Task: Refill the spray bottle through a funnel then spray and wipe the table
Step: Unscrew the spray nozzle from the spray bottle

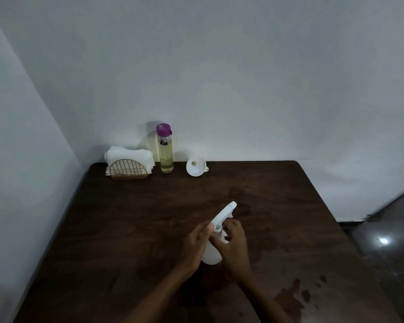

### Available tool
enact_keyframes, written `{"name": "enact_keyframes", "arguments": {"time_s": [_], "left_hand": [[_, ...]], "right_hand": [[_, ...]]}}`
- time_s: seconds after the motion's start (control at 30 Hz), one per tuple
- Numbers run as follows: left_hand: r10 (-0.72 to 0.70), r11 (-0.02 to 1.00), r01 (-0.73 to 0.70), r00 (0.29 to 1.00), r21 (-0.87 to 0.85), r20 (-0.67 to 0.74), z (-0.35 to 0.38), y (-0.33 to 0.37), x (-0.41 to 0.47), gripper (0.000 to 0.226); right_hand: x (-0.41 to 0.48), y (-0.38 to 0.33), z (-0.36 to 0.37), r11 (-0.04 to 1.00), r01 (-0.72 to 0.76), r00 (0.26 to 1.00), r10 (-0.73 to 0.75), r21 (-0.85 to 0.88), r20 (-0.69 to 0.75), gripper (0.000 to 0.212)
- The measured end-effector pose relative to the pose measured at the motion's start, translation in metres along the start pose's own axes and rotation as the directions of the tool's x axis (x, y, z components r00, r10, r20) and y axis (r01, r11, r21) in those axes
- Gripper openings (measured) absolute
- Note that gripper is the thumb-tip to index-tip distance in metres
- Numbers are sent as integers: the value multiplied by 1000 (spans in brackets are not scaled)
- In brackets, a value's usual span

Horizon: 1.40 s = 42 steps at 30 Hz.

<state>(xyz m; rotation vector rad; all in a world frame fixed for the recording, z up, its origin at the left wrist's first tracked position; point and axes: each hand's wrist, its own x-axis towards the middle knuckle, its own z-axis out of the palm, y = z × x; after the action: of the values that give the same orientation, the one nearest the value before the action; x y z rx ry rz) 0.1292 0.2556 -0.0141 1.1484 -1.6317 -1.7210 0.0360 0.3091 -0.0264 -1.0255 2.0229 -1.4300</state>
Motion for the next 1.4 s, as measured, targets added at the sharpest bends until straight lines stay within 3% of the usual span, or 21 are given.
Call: {"name": "enact_keyframes", "arguments": {"time_s": [0.1,0.37,0.53,0.67,0.77,0.9,1.13,1.3,1.4], "left_hand": [[1,1000,-1,1000,1,2,0,0,-2,18],[-55,998,54,998,-27,-30,2,-8,1,25],[-103,994,102,994,-28,-27,2,-14,6,62],[-122,992,120,992,-44,-43,3,-9,5,45],[-60,996,61,998,61,-18,4,-8,5,31],[41,983,-52,997,174,65,3,-14,4,42],[76,957,-78,997,280,18,4,-10,6,46],[66,959,-77,997,273,49,3,-12,7,43],[71,964,-84,996,251,62,2,-13,6,42]], "right_hand": [[2,-6,-1,1000,-14,1000,14,-20,-14,23],[1,-9,-1,998,1,998,-5,-70,-55,34],[3,-14,-9,993,49,998,-53,-110,-32,38],[5,-17,-16,999,16,1000,-16,-47,7,28],[7,-19,-23,1000,-19,1000,19,20,25,17],[9,-24,-29,997,-42,998,39,65,47,9],[8,-38,-38,973,-109,993,99,203,59,13],[10,-55,-51,937,-70,998,63,341,29,10],[16,-58,-59,945,-60,998,65,321,-6,14]]}}
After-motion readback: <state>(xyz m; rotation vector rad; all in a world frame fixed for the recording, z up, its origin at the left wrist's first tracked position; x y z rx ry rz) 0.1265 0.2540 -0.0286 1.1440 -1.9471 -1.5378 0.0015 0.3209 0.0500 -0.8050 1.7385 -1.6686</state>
